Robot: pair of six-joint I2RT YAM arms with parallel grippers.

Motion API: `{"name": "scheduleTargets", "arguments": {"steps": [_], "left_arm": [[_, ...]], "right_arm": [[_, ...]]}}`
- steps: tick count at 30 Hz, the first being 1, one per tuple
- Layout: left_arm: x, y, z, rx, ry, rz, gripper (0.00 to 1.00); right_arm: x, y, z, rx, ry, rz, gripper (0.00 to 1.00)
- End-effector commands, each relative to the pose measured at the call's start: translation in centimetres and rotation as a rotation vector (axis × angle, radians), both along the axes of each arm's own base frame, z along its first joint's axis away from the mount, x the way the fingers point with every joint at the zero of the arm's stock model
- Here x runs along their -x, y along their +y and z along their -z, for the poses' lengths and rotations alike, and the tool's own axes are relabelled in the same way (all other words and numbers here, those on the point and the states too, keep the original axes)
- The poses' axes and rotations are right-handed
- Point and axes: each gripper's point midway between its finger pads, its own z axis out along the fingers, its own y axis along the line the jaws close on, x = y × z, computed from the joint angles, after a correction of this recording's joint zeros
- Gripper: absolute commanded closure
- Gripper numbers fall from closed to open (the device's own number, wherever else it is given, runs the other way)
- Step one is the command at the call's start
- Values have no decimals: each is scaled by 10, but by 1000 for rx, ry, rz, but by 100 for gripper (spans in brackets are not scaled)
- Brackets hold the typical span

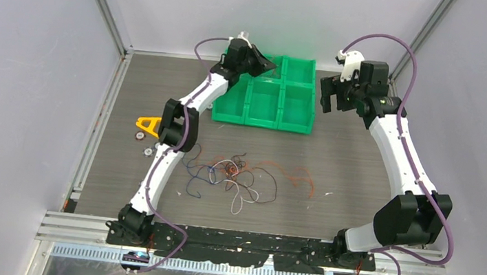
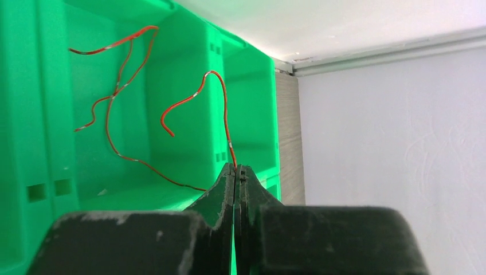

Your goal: Untangle the cables

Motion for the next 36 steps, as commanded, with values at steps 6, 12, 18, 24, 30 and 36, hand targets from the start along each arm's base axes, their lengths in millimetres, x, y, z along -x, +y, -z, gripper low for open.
{"name": "scheduleTargets", "arguments": {"steps": [6, 12, 18, 24, 30, 36], "left_arm": [[-13, 18, 20, 114, 164, -154, 100], [-14, 22, 21, 178, 220, -196, 92], [-15, 23, -10, 183, 148, -182, 45], [-9, 27, -41, 169, 103, -175, 18], [4, 37, -65, 152, 95, -189, 1], [14, 40, -106, 119, -31, -135, 0]], "right_arm": [[2, 2, -24, -31, -70, -6, 2], [3, 2, -24, -31, -71, -5, 2], [4, 5, -25, -48, -70, -10, 2], [8, 4, -29, -48, -82, -10, 2], [11, 4, -36, -49, -99, -11, 2], [15, 6, -33, -44, -97, -36, 2]]}}
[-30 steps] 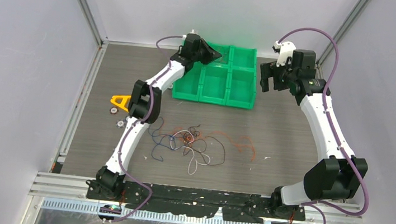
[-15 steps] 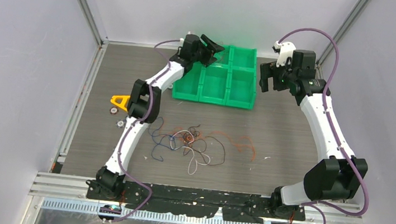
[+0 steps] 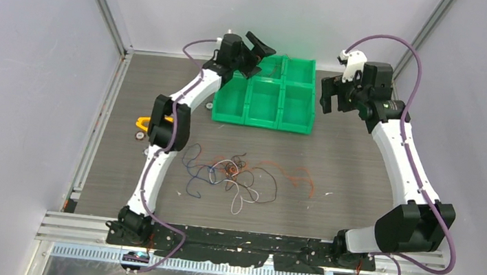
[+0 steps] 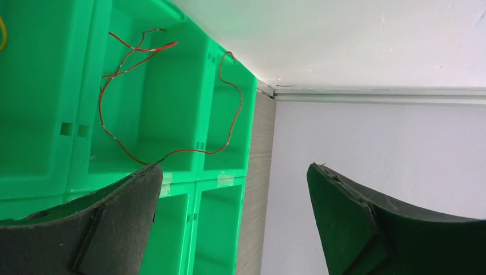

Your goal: Untangle the cables

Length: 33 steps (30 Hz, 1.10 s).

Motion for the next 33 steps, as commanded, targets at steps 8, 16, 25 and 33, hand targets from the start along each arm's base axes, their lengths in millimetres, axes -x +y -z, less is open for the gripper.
{"name": "scheduleTargets", "arguments": {"steps": [8, 16, 25, 33], "left_arm": [[44, 26, -138, -279, -473, 143, 1], [51, 4, -114, -1094, -880, 491, 0], [30, -35, -62, -1155, -1005, 563, 12], [5, -61, -34, -1335, -1183, 513, 18]], "right_arm": [[-5, 5, -10, -40, -51, -32, 2], [-39, 17, 0, -171, -26, 5, 5], [-92, 27, 21, -287, -9, 69, 10], [-94, 21, 31, -255, -17, 76, 10]]}}
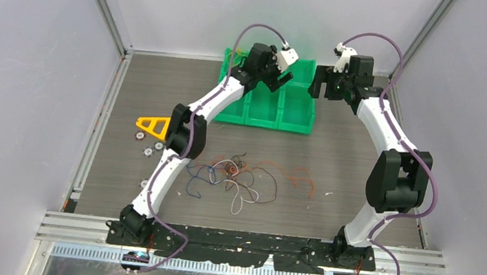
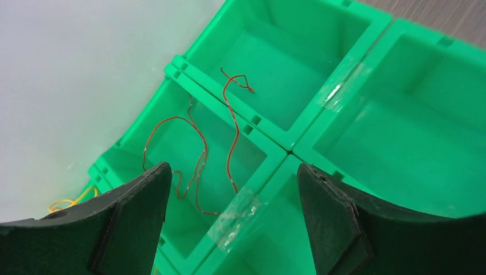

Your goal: Untangle the cables

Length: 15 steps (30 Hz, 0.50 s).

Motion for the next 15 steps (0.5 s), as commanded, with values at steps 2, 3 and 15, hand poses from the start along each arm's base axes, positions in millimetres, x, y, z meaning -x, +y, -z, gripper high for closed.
{"name": "scheduleTargets", "arguments": {"steps": [2, 3, 15], "left_arm": [[-30, -10, -57, -12, -315, -16, 19], [-34, -10, -58, -10, -339, -25, 20], [-45, -15, -29, -228, -526, 58, 23]], "right_arm": [[-8, -5, -37, -4, -119, 16, 10], [-5, -5, -35, -2, -116, 17, 10], [6, -12, -38, 42, -125, -6, 10]]}}
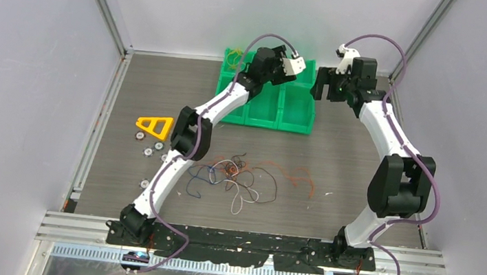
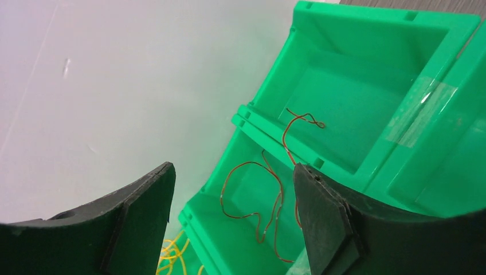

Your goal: Untangle the cables

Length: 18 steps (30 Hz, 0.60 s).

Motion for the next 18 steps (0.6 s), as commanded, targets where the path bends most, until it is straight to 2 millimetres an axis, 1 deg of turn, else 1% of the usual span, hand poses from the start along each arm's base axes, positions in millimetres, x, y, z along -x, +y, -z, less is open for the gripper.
{"name": "scheduleTargets", "arguments": {"steps": [1, 2, 3, 4, 5, 6, 7, 8, 9, 10, 11, 12, 13, 14, 15, 16, 17, 18], "left_arm": [[-8, -7, -16, -77, -167, 39, 23], [-12, -2, -22, -58, -188, 5, 23], [-17, 6, -32, -17, -199, -46, 23], [-20, 17, -42, 45, -184, -90, 23], [-18, 27, -50, 112, -157, -110, 22], [-10, 35, -75, 191, -160, -106, 21], [2, 41, -95, 253, -163, -76, 19], [14, 47, -113, 296, -170, -67, 17], [25, 55, -135, 336, -185, -75, 13], [33, 65, -150, 373, -174, -96, 9], [45, 77, -176, 428, -166, -112, 7], [52, 89, -189, 474, -139, -124, 6], [59, 100, -197, 514, -110, -138, 5], [67, 111, -207, 552, -90, -142, 5], [75, 119, -214, 577, -69, -138, 5], [82, 126, -218, 595, -41, -131, 5], [89, 133, -222, 611, -8, -132, 5], [94, 139, -222, 621, 29, -138, 5]], "right_arm": [[-2, -5, -29, 28, -89, -12, 10], [-4, -3, -31, 24, -95, -24, 10], [-8, -1, -27, 19, -91, -31, 10], [-13, 4, -34, 0, -106, -48, 11], [-20, 8, -27, -20, -99, -53, 12], [-30, 13, -30, -41, -107, -62, 13], [-43, 18, -38, -94, -121, -47, 15], [-50, 21, -42, -123, -132, -39, 16], [-64, 26, -42, -184, -116, -14, 18], [-72, 31, -44, -214, -120, -4, 19], [-84, 36, -42, -268, -105, 25, 20], [-90, 41, -42, -293, -107, 31, 21], [-102, 44, -40, -329, -96, 62, 21], [-106, 52, -39, -340, -95, 71, 21], [-117, 52, -36, -342, -98, 113, 22], [-121, 60, -29, -338, -92, 122, 22], [-127, 59, -33, -332, -114, 169, 24], [-130, 69, -25, -323, -103, 180, 27]]}}
